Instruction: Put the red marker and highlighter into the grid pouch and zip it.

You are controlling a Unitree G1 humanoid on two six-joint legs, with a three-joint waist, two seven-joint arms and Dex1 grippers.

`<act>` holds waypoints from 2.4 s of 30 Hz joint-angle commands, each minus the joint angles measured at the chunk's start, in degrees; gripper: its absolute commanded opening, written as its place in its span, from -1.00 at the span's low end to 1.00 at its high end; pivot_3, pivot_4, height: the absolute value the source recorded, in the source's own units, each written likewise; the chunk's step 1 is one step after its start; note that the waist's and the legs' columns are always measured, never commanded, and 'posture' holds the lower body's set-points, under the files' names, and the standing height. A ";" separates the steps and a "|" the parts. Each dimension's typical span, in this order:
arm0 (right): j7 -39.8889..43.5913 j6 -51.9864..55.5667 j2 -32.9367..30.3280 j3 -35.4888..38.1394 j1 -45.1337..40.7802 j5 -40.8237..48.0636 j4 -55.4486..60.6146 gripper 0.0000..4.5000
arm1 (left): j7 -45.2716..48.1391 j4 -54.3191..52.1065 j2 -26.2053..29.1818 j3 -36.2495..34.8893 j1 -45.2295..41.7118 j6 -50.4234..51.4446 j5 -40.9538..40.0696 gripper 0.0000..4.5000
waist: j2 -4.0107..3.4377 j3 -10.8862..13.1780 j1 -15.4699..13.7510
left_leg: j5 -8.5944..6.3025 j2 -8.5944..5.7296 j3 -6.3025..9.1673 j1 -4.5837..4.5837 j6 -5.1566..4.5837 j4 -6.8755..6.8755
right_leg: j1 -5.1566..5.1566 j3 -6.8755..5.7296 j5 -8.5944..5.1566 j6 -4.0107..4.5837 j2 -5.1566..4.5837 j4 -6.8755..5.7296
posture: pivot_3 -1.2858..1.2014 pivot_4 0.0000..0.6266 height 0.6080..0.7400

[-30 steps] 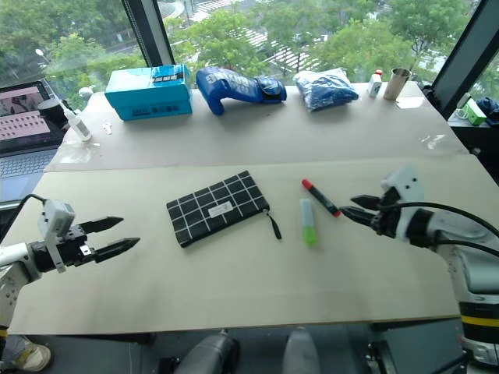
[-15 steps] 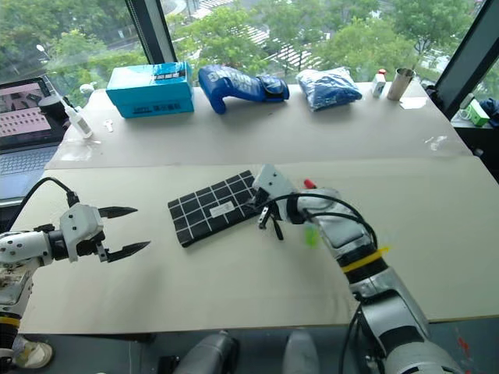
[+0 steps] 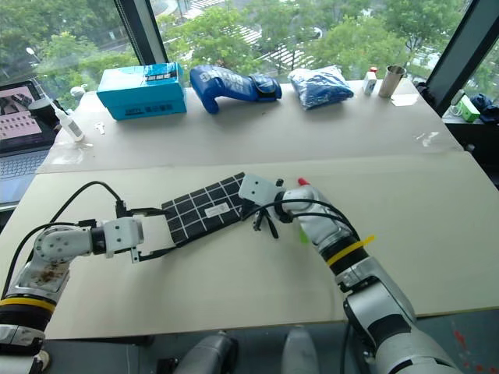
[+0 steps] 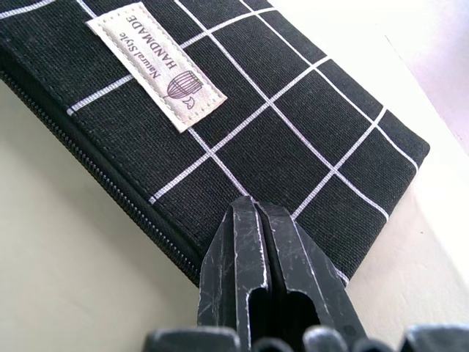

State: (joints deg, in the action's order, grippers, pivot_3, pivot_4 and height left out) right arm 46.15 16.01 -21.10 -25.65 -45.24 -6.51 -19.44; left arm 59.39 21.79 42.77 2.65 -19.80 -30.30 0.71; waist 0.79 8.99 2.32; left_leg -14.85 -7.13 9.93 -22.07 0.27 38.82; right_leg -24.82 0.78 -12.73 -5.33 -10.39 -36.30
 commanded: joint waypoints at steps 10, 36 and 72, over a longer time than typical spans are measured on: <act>4.41 4.90 -1.05 1.65 6.70 0.58 10.74 -1.00 | -6.06 14.37 -4.48 5.75 -9.01 -10.73 4.90 0.77 | -0.03 -0.13 -0.30 | -0.04 -0.02 -0.01 0.55 -0.08 0.01 | 0.56 0.00 0.00 -0.03 0.02 0.05 | 0.03 -0.52 1.00; -6.98 17.74 2.11 25.55 4.95 15.55 16.35 0.63 | 1.62 4.81 -4.24 4.42 -2.48 2.18 -5.22 -1.00 | -0.03 -0.13 0.17 | -0.04 0.02 0.03 0.11 -0.07 0.03 | 0.13 0.03 0.01 -0.03 -0.01 -0.37 | 0.03 -0.52 1.00; 1.62 30.79 -10.85 21.81 17.84 30.69 35.66 0.88 | -1.16 -7.44 -7.83 -0.48 1.37 14.85 -11.58 -1.00 | -0.02 -0.12 -0.04 | -0.02 0.02 -0.01 -0.17 -0.05 0.15 | -0.19 0.05 0.01 -0.03 -0.06 -0.41 | 0.03 -0.52 1.00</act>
State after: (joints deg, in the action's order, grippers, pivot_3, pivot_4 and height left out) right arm 42.55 45.58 -30.31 -7.95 -29.00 17.53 10.94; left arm 58.47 16.12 34.68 3.40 -18.97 -16.00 -9.41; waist 0.77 8.87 2.28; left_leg -14.88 -7.11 9.91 -22.24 0.22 38.97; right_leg -25.01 0.83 -12.72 -5.35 -10.45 -36.71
